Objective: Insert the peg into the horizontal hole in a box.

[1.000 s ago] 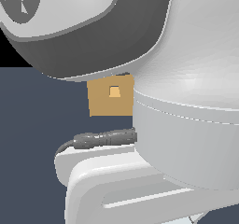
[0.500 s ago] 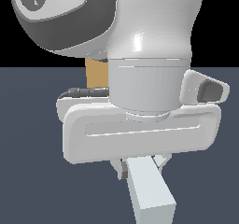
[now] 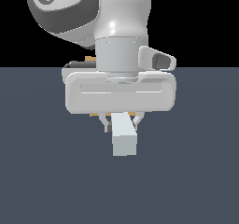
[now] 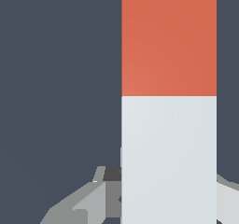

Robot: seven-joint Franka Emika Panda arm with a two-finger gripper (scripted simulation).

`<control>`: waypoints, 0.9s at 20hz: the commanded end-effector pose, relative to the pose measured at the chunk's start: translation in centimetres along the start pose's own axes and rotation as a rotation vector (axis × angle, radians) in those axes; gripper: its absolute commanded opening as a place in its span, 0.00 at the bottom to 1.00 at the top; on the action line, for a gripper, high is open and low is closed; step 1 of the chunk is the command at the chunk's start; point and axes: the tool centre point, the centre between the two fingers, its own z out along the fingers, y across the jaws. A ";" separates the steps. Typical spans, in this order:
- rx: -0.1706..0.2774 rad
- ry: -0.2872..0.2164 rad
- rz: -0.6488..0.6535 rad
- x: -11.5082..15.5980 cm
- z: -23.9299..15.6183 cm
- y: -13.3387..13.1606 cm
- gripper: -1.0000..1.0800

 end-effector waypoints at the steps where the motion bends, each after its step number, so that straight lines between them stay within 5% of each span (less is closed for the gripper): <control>1: -0.003 -0.001 0.014 1.8 -0.8 -0.3 0.00; 9: -0.003 -0.001 0.039 5.3 -2.2 -0.8 0.00; 18: 0.000 -0.001 0.041 5.8 -2.2 -0.8 0.00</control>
